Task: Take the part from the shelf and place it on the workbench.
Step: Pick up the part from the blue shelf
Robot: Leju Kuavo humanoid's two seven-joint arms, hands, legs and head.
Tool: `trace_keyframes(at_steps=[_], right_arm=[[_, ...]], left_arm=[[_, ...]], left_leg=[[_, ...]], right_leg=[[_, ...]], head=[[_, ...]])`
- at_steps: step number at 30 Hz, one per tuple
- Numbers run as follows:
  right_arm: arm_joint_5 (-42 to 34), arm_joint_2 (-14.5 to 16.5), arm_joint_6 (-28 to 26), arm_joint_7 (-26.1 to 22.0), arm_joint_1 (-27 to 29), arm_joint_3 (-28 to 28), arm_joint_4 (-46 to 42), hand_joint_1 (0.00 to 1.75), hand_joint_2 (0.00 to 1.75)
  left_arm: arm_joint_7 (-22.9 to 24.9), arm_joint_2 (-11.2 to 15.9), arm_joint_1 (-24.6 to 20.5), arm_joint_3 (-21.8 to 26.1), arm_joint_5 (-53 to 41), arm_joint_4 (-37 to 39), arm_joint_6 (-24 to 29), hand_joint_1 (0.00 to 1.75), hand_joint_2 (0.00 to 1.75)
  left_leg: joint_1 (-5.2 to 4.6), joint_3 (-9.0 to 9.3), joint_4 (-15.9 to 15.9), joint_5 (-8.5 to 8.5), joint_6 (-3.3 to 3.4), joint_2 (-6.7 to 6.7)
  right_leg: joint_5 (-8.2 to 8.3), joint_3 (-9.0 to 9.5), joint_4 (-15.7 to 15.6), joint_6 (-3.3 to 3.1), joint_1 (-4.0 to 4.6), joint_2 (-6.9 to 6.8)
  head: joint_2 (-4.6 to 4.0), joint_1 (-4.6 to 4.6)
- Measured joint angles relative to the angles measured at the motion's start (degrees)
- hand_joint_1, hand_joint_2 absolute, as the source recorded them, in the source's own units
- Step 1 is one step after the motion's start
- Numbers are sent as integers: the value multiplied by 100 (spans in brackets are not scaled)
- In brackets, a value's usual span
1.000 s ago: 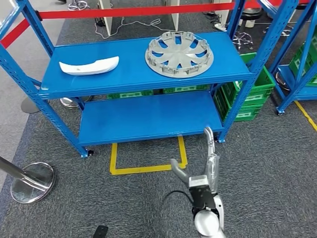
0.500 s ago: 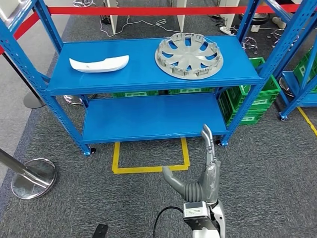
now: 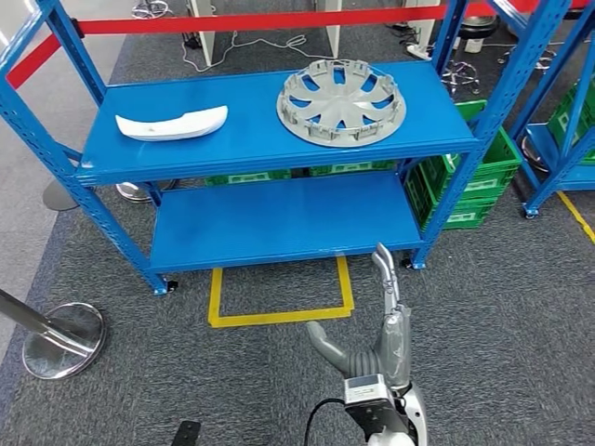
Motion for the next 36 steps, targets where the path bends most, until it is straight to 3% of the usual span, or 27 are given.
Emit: trace_keyframes(at_steps=[2, 4, 6, 7, 9, 11, 12, 13, 15, 17, 21, 23, 25, 26, 27, 28, 30, 31, 33, 36], right_arm=[[24, -25, 51, 57, -11, 34, 14, 0, 175], [21, -52, 120, 84, -41, 56, 48, 0, 175], [2, -70, 209, 85, -102, 64, 95, 0, 175], [-7, -75, 257, 80, -141, 64, 120, 0, 175], [-14, -86, 360, 69, -214, 64, 183, 0, 175], [-18, -93, 470, 60, -273, 64, 259, 0, 175], [-19, -95, 529, 56, -311, 64, 298, 0, 175], [-16, -96, 585, 54, -359, 66, 336, 0, 175], [-9, -96, 670, 53, -474, 73, 421, 0, 175], [-5, -96, 705, 56, -557, 85, 508, 0, 175], [10, -93, 734, 50, -629, 110, 651, 0, 175], [1, -84, 732, 36, -678, 126, 718, 0, 175], [-15, -73, 717, 27, -708, 138, 788, 0, 175], [-19, -69, 711, 25, -714, 145, 820, 0, 175], [-22, -67, 700, 19, -717, 153, 847, 0, 175], [-27, -63, 686, 8, -720, 161, 868, 0, 175], [-45, -43, 654, -16, -738, 170, 899, 0, 175], [-39, -32, 644, -19, -755, 171, 907, 0, 175], [24, -20, 628, 3, -787, 171, 916, 0, 175], [119, -21, 598, 40, -806, 171, 924, 0, 175]], left_arm=[[-4, -2, -7, 2, -9, 1, -1, 0, 175], [-13, -2, -9, 7, -15, 2, -1, 0, 175], [-23, -2, -7, 22, -30, 2, -1, 0, 175], [-26, -1, -7, 32, -39, 2, -2, 0, 175], [-28, 5, -4, 51, -58, 2, -5, 0, 175], [-20, 14, 3, 61, -87, 2, -6, 0, 175], [-3, 19, 8, 63, -105, 2, -1, 0, 175], [21, 22, 12, 64, -121, 2, 8, 0, 175], [68, 30, 19, 67, -141, 2, 36, 0, 175], [85, 41, 27, 69, -152, 2, 55, 0, 175], [112, 59, 44, 80, -132, 2, 83, 0, 175], [114, 73, 45, 95, -95, 2, 116, 0, 175], [114, 89, 58, 115, -58, 2, 162, 0, 175], [113, 97, 67, 125, -42, 2, 176, 0, 175], [102, 104, 74, 131, -37, 2, 180, 0, 175], [76, 113, 78, 134, -32, 2, 177, 0, 175], [-36, 131, 74, 142, -1, 2, 161, 0, 175], [-109, 140, 65, 156, 33, 2, 146, 0, 175], [-237, 164, 45, 221, 125, 1, 94, 0, 175], [-314, 210, 53, 301, 192, 1, 27, 0, 175]], left_leg=[[1, 183, -402, 78, 53, -4], [-5, 178, -443, 70, 134, -14], [2, 184, -460, 84, 204, -14], [8, 188, -469, 90, 234, -11], [-1, 190, -468, 86, 270, -7], [-10, 195, -467, 81, 279, -10], [-11, 204, -467, 78, 278, -14], [-9, 218, -466, 72, 271, -19], [-18, 245, -459, 50, 231, -27], [-40, 240, -451, 47, 174, -32], [-31, 194, -394, -8, 61, -26], [-27, -36, 85, -294, 7, -16], [-24, -420, 858, -616, -19, -13], [-24, -553, 1109, -665, -21, -13], [-23, -591, 1157, -603, -17, -13], [-23, -524, 995, -445, -9, -12], [-21, -184, 286, -48, 11, -8], [-19, -19, -56, 62, 29, -8], [-23, 127, -392, 103, 79, -13], [-15, 131, -431, 105, 180, -19]], right_leg=[[-3, -17, 6, 62, 28, 7], [7, -25, -12, 123, 30, 1], [-96, -85, 115, 178, 17, -9], [-235, -189, 345, 200, 14, -13], [-601, -534, 1100, 225, 14, -19], [-744, -787, 1620, 231, 14, -19], [-648, -766, 1563, 228, 13, -19], [-462, -636, 1283, 222, 9, -19], [-109, -242, 478, 214, -2, -16], [-6, -42, 69, 181, -4, -1], [10, -52, 37, 39, 0, 7], [18, -50, 27, -16, -15, -10], [13, -52, 27, -38, -12, -24], [12, -51, 28, -40, -11, -27], [10, -49, 28, -41, -11, -27], [10, -44, 28, -40, -12, -25], [2, -37, 36, -21, -1, -17], [-3, -47, 48, 1, 13, -10], [0, -70, 51, 61, 40, -2], [-42, -104, 82, 145, 26, -9]], head=[[0, -2], [0, 13], [0, 35], [0, 49], [0, 81], [0, 89], [0, 90], [0, 91], [0, 95], [1, 93], [0, 68], [0, 48], [0, 38], [0, 38], [0, 37], [0, 37], [0, 31], [0, 24], [0, 23], [0, 42]])
